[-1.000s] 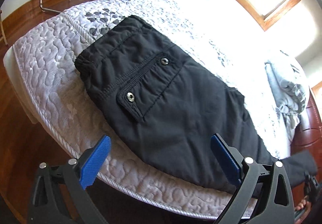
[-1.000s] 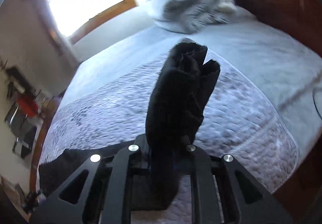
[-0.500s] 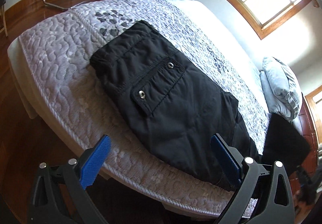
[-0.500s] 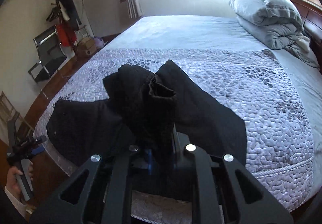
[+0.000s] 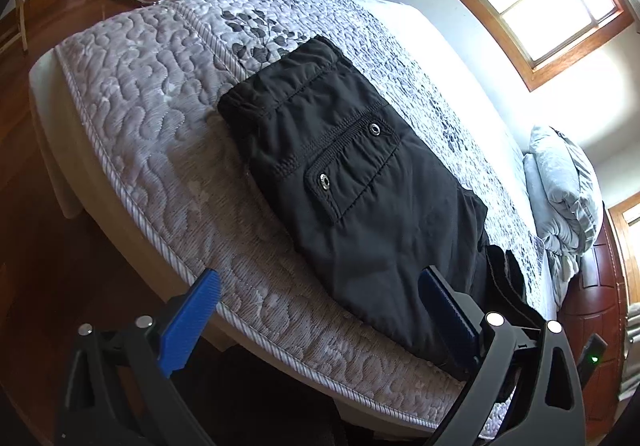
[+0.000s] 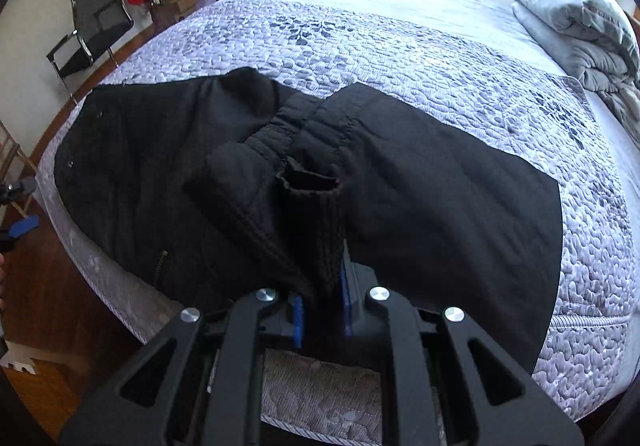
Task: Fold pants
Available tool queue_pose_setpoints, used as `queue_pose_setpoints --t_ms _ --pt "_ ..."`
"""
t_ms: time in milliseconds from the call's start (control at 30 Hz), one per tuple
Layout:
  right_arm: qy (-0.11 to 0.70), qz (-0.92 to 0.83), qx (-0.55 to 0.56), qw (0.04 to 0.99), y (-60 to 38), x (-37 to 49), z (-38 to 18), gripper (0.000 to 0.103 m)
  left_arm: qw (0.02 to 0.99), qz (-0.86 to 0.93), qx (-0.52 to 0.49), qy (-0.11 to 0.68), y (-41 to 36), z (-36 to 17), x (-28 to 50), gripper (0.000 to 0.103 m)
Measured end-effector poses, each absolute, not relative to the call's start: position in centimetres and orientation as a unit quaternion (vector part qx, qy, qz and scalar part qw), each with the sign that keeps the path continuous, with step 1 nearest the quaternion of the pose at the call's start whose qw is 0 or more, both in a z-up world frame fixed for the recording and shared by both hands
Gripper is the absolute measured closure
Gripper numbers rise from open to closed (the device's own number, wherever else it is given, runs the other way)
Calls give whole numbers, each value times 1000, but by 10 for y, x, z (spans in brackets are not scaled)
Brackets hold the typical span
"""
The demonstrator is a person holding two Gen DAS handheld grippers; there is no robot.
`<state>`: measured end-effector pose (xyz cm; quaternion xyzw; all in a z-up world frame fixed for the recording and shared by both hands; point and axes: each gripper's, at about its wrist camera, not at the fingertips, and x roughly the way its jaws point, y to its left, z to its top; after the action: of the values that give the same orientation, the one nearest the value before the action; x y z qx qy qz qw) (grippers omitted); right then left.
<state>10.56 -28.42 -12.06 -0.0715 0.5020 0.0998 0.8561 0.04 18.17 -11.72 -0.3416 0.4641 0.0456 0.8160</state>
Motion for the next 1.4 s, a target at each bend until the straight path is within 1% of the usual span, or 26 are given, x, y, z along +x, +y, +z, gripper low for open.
queue_pose_setpoints --t_ms 200,600,833,900,967,1033,1100,1133,1167,1200,1233,1400 --pt "504 100 -69 855 -283 103 -125 90 817 45 -338 464 179 -115 1 4" --pt "516 104 -120 842 -266 97 -154 90 814 37 -334 473 170 -119 8 4" --pt "513 116 -141 839 -257 91 -161 89 811 35 -335 479 167 -123 11 4" --pt "515 122 -132 838 -258 91 -162 84 809 35 -336 482 167 -126 13 4" --pt "520 130 -115 836 -262 92 -161 74 807 36 -339 483 167 -127 14 4" --pt "524 135 -100 835 -266 93 -160 72 805 37 -342 483 168 -128 14 4" --pt "531 143 -81 831 -273 94 -157 65 805 37 -343 483 170 -129 15 4" --pt "534 148 -68 830 -278 94 -154 51 805 37 -343 483 170 -130 16 4" --pt "537 158 -52 827 -282 93 -151 33 804 37 -343 484 171 -130 18 4" --pt "536 168 -32 826 -288 91 -148 27 804 37 -343 485 172 -131 19 4" --pt "535 176 -20 826 -291 90 -145 24 803 38 -343 486 173 -133 21 4" --pt "513 221 81 825 -323 79 -120 24 795 41 -358 488 182 -139 31 4"
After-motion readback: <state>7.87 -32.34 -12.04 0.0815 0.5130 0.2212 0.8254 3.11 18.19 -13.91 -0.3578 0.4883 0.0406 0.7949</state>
